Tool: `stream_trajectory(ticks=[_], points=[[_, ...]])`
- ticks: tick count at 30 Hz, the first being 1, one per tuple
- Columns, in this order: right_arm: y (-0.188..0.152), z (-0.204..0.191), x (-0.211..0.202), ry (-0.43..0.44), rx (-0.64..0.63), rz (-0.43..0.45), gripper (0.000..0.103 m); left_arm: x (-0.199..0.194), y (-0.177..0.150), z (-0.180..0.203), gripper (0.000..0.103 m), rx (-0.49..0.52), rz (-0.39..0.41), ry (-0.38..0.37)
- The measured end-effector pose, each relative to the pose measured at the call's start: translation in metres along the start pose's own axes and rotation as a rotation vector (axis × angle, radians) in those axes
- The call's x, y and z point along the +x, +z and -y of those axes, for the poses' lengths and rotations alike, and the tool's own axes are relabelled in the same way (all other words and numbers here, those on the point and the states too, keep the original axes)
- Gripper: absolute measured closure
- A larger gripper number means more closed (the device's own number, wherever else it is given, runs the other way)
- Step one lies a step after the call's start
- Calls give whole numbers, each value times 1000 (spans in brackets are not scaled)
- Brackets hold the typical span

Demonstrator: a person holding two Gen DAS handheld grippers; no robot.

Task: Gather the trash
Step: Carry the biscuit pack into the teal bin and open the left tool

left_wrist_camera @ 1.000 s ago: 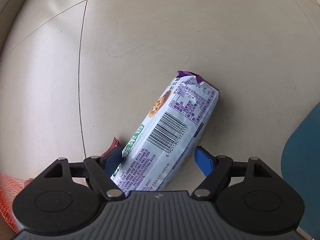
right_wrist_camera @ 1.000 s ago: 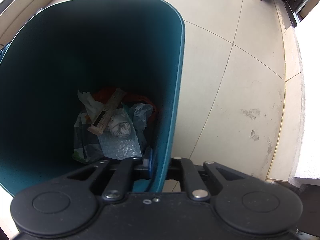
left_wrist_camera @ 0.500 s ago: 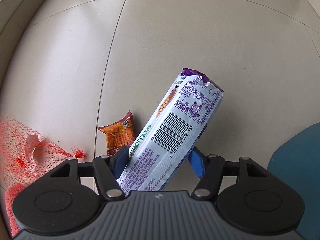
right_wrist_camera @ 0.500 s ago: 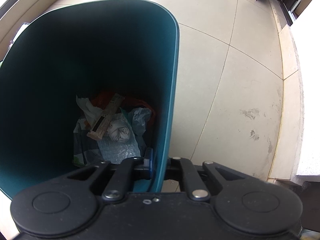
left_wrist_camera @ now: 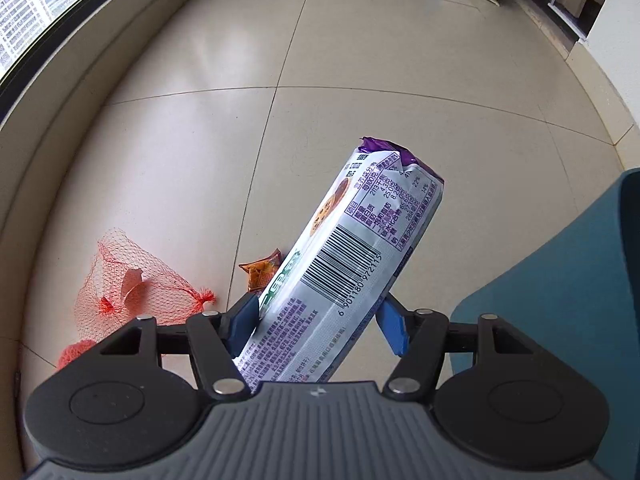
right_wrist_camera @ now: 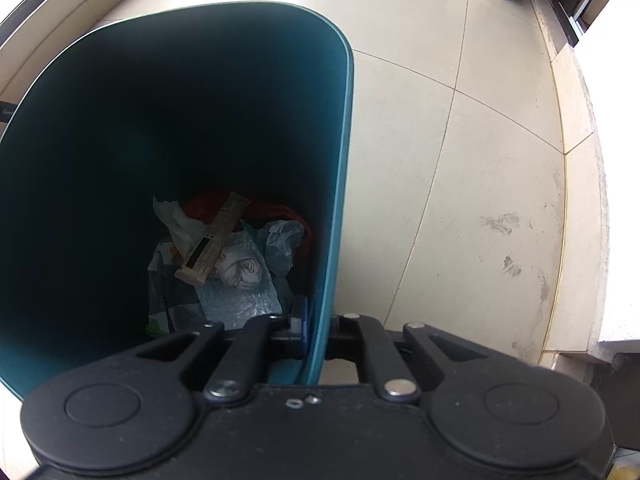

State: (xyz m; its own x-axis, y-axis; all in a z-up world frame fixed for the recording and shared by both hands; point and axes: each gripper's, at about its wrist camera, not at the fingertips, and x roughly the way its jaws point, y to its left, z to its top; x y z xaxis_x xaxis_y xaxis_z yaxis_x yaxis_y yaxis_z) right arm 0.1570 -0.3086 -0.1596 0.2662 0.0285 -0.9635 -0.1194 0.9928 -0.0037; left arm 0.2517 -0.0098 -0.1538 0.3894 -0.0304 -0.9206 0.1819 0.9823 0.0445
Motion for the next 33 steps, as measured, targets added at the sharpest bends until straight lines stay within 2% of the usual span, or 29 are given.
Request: stream_trajectory(ticks=[7, 13, 17, 23, 26, 29, 33], points=[[-3, -6, -3, 1, -28, -2, 96, -92, -15, 47, 41, 50, 92, -48], [-4, -8, -4, 0, -41, 11, 96, -136, -32, 82, 42, 117, 110, -90], [-6, -11, -5, -6, -54, 16, 96, -149, -37, 107, 42, 119, 107, -177], [-7, -10, -7, -1, -51, 18, 96, -137, -28, 171, 42, 167, 52, -224], [-8, -10, -7, 0, -51, 18, 96, -123, -21, 196, 44, 184, 29, -219], [-8, -9, -8, 7, -50, 19, 96, -113, -16, 221, 45, 194, 13, -196], [-8, -7, -9, 11, -54, 22, 96, -78, -3, 234, 46, 177, -31, -144]])
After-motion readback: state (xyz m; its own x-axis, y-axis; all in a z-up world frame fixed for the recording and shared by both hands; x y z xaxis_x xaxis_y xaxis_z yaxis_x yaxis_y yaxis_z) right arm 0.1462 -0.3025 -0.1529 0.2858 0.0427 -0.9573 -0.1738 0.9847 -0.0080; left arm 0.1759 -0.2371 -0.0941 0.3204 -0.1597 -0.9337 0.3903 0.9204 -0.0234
